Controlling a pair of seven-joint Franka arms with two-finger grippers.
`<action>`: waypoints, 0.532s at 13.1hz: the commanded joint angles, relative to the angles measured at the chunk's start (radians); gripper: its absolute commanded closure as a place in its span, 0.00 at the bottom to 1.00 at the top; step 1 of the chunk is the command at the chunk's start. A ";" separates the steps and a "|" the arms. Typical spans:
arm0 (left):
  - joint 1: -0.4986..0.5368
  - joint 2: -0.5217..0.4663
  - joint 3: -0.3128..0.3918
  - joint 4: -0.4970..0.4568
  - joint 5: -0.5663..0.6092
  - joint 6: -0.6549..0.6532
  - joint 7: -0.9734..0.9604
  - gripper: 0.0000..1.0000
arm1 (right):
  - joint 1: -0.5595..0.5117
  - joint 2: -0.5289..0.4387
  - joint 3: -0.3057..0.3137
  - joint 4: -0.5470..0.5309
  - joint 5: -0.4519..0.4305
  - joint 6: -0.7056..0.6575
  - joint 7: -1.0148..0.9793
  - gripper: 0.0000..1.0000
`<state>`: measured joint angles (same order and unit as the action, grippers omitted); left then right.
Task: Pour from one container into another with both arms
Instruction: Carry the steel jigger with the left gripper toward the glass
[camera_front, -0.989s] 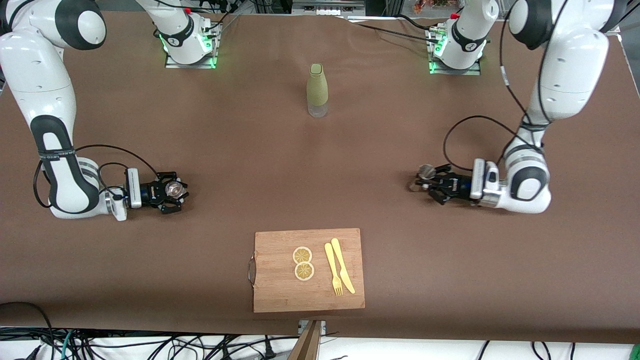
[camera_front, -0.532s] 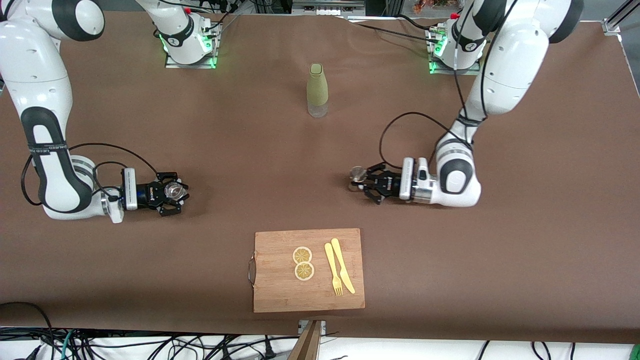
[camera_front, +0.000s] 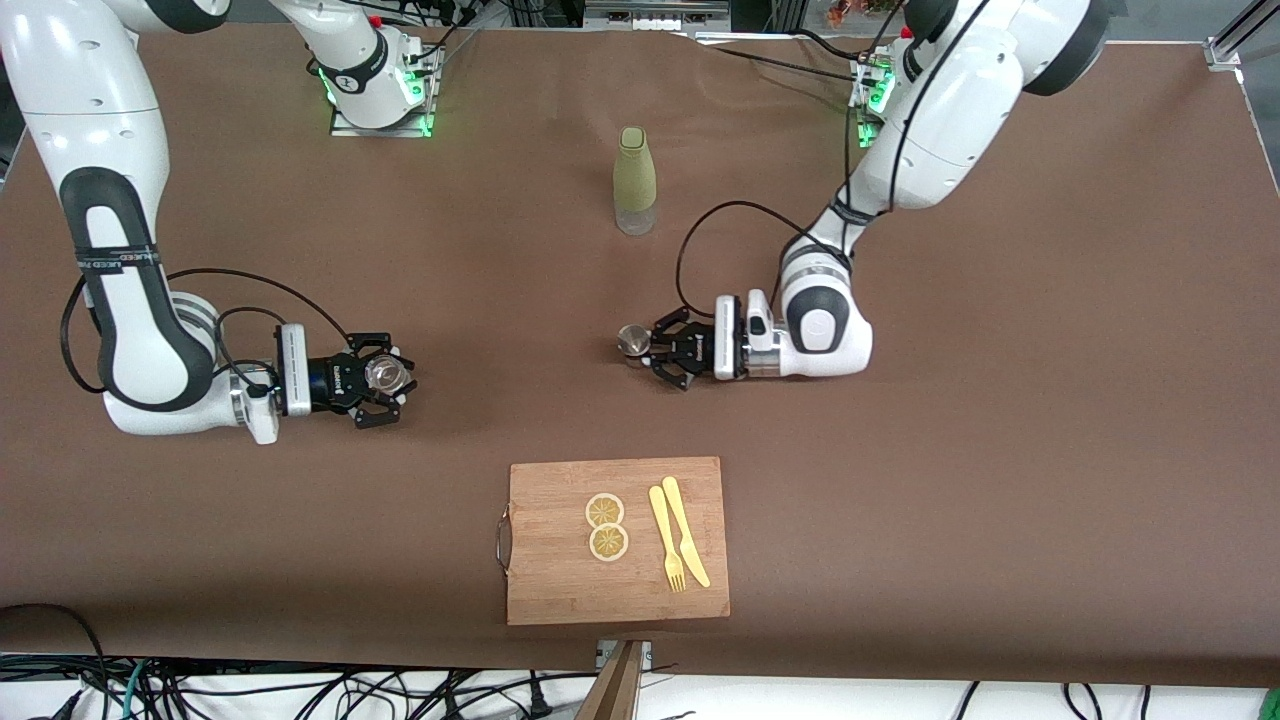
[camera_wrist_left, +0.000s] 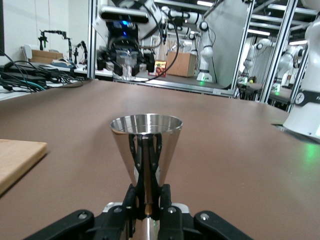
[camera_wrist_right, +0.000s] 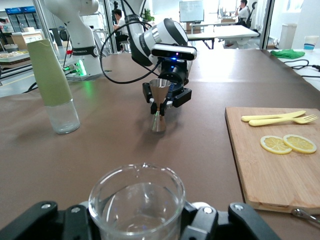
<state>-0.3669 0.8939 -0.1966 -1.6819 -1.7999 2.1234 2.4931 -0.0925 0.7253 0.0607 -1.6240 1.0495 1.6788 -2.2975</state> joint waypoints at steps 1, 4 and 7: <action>-0.043 0.054 -0.003 0.103 -0.051 0.059 0.038 1.00 | 0.056 -0.073 -0.038 -0.066 0.033 0.038 0.052 0.69; -0.086 0.088 -0.003 0.194 -0.081 0.108 0.039 1.00 | 0.100 -0.118 -0.044 -0.111 0.047 0.094 0.082 0.69; -0.118 0.120 -0.003 0.269 -0.102 0.122 0.039 1.00 | 0.137 -0.150 -0.045 -0.134 0.049 0.144 0.119 0.69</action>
<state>-0.4565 0.9699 -0.1971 -1.4908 -1.8528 2.2100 2.4930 0.0143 0.6334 0.0329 -1.7025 1.0736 1.7941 -2.2022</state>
